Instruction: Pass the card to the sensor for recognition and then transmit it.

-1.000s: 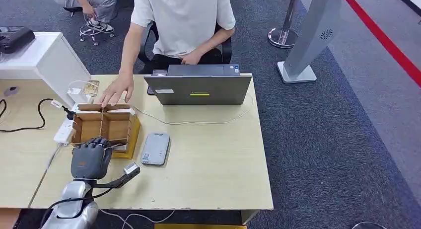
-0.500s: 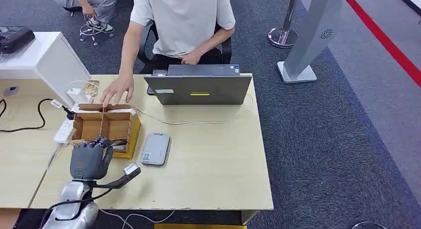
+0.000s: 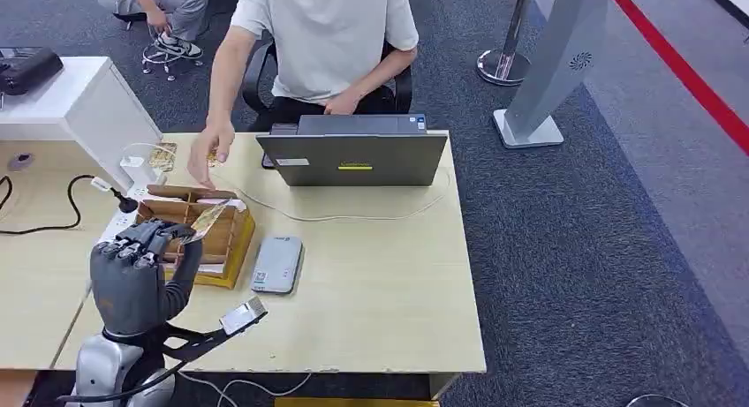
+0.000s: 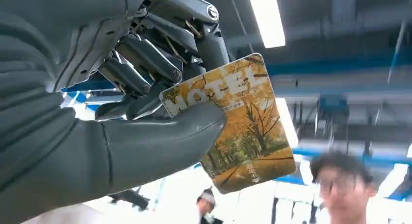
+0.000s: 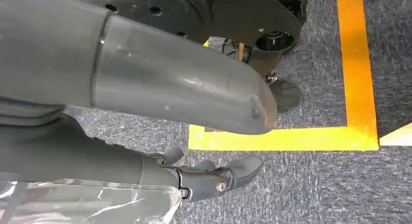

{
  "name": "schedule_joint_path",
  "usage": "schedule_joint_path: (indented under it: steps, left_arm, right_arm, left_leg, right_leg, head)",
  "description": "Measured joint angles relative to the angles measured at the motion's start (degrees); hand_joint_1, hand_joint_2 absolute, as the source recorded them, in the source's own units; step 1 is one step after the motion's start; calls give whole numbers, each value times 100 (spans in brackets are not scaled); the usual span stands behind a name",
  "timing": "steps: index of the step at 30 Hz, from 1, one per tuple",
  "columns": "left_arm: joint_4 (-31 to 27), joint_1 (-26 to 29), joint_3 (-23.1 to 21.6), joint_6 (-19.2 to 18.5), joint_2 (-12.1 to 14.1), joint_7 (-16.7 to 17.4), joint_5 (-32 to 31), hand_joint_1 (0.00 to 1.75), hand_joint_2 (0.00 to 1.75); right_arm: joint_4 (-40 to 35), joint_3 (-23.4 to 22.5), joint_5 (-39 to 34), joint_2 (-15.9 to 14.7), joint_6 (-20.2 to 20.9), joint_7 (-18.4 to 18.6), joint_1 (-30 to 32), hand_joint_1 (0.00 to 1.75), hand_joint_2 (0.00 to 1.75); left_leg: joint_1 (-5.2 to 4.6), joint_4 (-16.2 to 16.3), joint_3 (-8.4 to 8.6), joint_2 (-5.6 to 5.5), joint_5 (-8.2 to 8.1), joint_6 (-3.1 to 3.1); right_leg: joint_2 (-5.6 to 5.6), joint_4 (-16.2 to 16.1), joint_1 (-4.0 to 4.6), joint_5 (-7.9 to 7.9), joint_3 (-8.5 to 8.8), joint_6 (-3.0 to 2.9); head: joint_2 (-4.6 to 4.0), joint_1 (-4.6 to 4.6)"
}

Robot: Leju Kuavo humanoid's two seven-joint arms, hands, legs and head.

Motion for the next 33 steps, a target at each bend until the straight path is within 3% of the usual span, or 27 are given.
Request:
schedule_joint_path:
  steps: [2,4,6,10,13,18,19,25,28,30,33]
  left_arm:
    - [-42,-219,2,11,11,18,42,175,175]
    - [232,-771,44,-44,27,158,-182,175,175]
    - [1090,-1587,125,-35,51,236,-367,175,175]
    - [3350,-3069,317,26,68,302,-695,175,175]
    - [4324,-3619,358,28,59,370,-782,175,175]
    - [5415,-4045,363,31,18,524,-859,175,175]
    - [5542,-4082,363,33,9,540,-859,0,175]
    - [5945,-4176,367,37,-52,465,-745,0,175]
    - [5949,-4075,454,37,-48,104,-290,0,175]
    - [5793,-3869,553,39,-43,-210,218,0,175]
    - [5398,-3573,640,24,16,-291,488,0,175]
  right_arm:
    - [2,0,99,0,24,33,-1,0,0]
    - [0,15,263,4,68,127,-32,0,0]
    - [0,50,381,22,129,234,-103,0,0]
    - [-9,111,503,61,188,389,-232,0,0]
    - [-9,153,534,77,203,413,-231,0,0]
    - [-9,173,560,103,219,446,-237,0,0]
    - [-9,175,560,105,219,450,-232,0,0]
    - [-9,184,562,120,217,452,-235,0,0]
    - [-9,181,540,125,219,431,-233,0,0]
    - [-9,181,538,127,212,420,-230,0,0]
    - [-9,181,540,125,212,411,-212,0,0]
  left_leg:
    - [0,0,-2,-10,7,-2]
    - [1,0,-6,-40,19,-7]
    - [1,0,-7,-58,36,-11]
    - [2,-1,-7,-42,58,-28]
    - [2,-1,-5,-34,59,-30]
    - [1,0,-16,-13,58,-29]
    - [1,0,-23,-3,58,-29]
    - [0,1,-47,-1,45,-23]
    - [0,-1,-47,-1,43,-22]
    - [0,-1,-46,1,43,-22]
    - [1,-1,-46,-1,44,-22]
  right_leg:
    - [-8,0,0,0,-2,0]
    - [-35,0,0,1,5,-1]
    - [-48,2,0,9,9,-3]
    - [-32,11,1,44,-2,-21]
    - [-22,12,1,50,-5,-18]
    - [-1,11,0,50,-22,-17]
    - [9,11,0,51,-31,-16]
    - [11,8,0,47,-48,-10]
    - [9,8,0,43,-48,-11]
    - [10,8,0,43,-49,-12]
    - [8,8,0,43,-50,-12]
  head:
    - [-2,-2]
    - [0,0]
    - [-2,0]
    - [-2,0]
    - [0,-4]
    - [-2,-2]
    - [-2,0]
    - [-2,0]
    - [-2,-2]
    - [-2,-2]
    - [0,-2]
